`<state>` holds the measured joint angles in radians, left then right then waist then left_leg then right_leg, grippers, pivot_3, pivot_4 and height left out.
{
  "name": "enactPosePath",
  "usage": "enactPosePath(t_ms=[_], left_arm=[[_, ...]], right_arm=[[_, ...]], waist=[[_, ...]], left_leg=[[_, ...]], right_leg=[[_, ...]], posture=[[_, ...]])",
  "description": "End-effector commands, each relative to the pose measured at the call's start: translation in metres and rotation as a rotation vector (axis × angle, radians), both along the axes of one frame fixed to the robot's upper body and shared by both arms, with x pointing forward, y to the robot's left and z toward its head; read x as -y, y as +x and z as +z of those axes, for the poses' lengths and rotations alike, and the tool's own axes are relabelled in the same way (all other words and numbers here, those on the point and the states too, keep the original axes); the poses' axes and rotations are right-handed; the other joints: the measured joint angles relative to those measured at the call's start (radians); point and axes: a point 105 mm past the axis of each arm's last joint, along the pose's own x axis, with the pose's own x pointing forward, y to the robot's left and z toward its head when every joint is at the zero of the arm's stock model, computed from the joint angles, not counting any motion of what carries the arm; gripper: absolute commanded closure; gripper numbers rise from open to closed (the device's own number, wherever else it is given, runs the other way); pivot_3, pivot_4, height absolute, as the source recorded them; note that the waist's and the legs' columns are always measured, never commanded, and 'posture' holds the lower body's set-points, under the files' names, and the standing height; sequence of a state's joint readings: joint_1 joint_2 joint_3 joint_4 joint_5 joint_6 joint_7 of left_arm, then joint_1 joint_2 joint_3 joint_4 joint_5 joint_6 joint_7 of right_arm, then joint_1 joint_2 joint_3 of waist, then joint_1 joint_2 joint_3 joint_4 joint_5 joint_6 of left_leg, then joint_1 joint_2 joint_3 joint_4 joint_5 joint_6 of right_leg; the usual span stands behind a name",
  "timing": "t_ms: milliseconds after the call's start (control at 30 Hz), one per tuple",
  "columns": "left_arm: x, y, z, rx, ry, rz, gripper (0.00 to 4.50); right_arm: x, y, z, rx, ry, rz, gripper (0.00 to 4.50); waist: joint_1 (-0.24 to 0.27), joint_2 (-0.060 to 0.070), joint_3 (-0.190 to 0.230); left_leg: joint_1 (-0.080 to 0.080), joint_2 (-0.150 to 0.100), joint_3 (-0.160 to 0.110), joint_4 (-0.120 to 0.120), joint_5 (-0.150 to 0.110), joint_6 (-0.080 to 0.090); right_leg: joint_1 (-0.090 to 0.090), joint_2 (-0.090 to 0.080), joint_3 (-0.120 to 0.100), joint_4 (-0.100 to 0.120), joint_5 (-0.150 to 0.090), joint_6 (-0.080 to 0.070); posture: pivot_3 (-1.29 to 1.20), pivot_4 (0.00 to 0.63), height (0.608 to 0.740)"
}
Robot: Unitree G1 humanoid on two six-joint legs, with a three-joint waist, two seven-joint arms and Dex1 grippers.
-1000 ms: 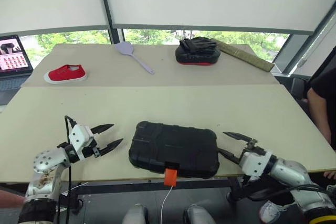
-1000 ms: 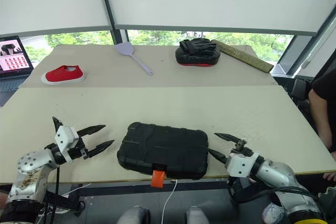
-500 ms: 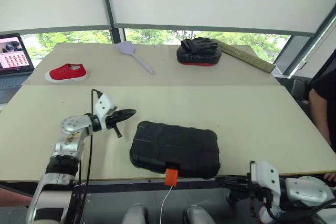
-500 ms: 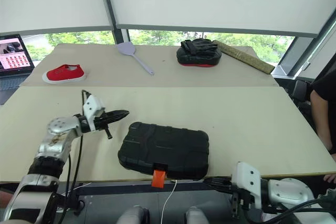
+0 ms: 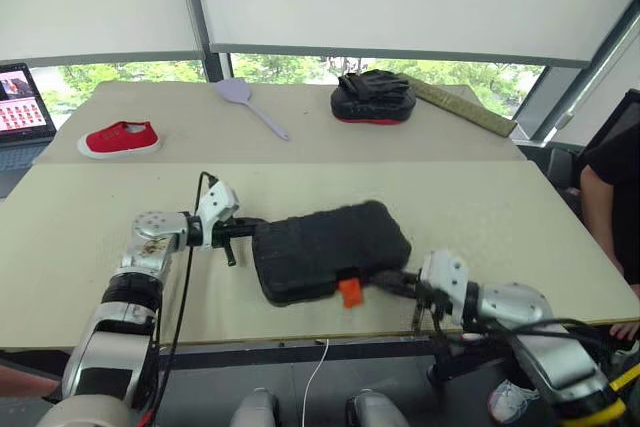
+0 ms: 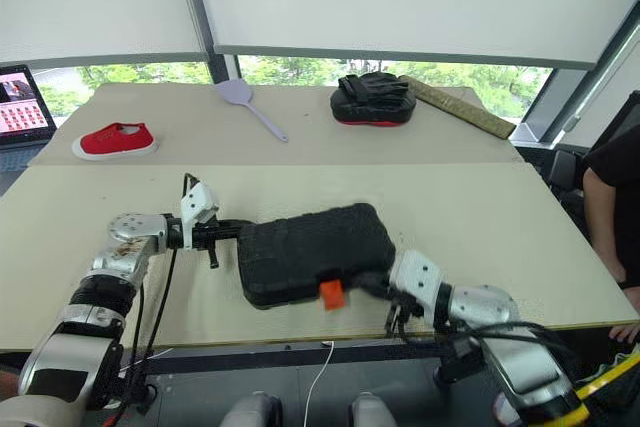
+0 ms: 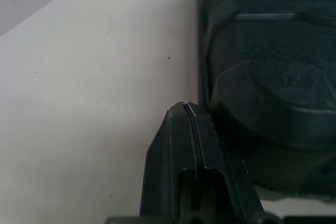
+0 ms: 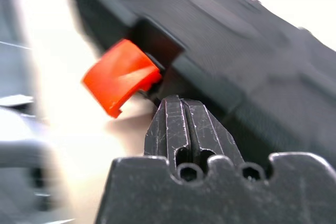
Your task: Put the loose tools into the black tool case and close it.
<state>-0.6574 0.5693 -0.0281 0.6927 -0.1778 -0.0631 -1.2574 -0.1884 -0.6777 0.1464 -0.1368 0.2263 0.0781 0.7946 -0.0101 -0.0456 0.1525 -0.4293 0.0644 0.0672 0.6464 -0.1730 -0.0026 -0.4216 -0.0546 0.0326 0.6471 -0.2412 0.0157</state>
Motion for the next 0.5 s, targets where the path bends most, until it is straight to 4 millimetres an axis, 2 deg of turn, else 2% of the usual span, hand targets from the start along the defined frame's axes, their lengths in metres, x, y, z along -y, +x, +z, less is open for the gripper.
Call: enactPosePath(t_ms=[33,133,233,333,367,467,500], left_arm=[[0.006,-0.016,0.0,-0.012,-0.041,-0.048,4.46],[0.005,-0.026,-0.001,-0.017,-0.075,-0.035,4.46],[-0.001,-0.03,0.005,-0.007,-0.121,0.01,4.46],[-0.018,-0.032,0.023,-0.004,-0.175,0.039,4.46],[-0.019,-0.035,0.031,-0.026,-0.171,-0.003,4.46],[-0.012,-0.04,0.05,-0.061,-0.161,-0.102,4.46],[0.001,-0.04,0.059,-0.058,-0.182,-0.144,4.46]], right_arm=[[0.016,0.027,0.014,0.072,-0.007,-0.079,4.5],[0.022,0.038,0.018,0.064,-0.007,-0.102,4.5],[0.027,0.041,0.021,0.064,-0.011,-0.105,4.5],[0.035,0.034,0.022,0.05,-0.009,-0.103,4.5],[0.039,0.028,0.02,0.029,-0.001,-0.1,4.5],[0.045,0.013,0.016,-0.019,0.013,-0.088,4.5],[0.046,0.008,0.013,-0.036,0.021,-0.083,4.5]], waist=[[-0.001,0.0,0.0],[-0.003,0.0,0.0],[-0.003,0.0,0.0],[-0.001,0.0,0.0],[0.0,0.0,0.0],[0.009,0.0,0.0],[0.011,0.0,0.0]], left_leg=[[0.0,0.0,0.0,0.0,0.0,0.0],[-0.001,0.0,0.0,-0.001,-0.001,0.001],[-0.001,0.0,0.0,-0.002,-0.001,0.002],[-0.001,0.0,0.001,-0.002,-0.001,0.002],[-0.001,0.0,0.0,-0.001,-0.001,0.002],[-0.001,0.0,0.0,-0.001,-0.001,0.001],[-0.001,0.0,0.001,-0.001,-0.001,0.001]], right_leg=[[0.0,0.0,0.0,0.0,0.0,0.0],[-0.001,0.0,0.001,0.0,0.0,-0.001],[-0.001,0.0,0.001,0.0,0.0,0.0],[-0.002,0.0,0.001,0.0,0.0,0.0],[-0.001,0.0,0.001,0.0,0.0,0.0],[-0.001,0.0,0.001,0.0,0.0,0.0],[-0.001,0.0,0.001,0.0,0.0,0.0]], posture=[[0.0,0.15,0.74],[0.0,0.15,0.74],[0.0,0.15,0.74],[0.0,0.15,0.74],[0.0,0.15,0.74],[0.0,0.15,0.74],[0.0,0.15,0.74]])
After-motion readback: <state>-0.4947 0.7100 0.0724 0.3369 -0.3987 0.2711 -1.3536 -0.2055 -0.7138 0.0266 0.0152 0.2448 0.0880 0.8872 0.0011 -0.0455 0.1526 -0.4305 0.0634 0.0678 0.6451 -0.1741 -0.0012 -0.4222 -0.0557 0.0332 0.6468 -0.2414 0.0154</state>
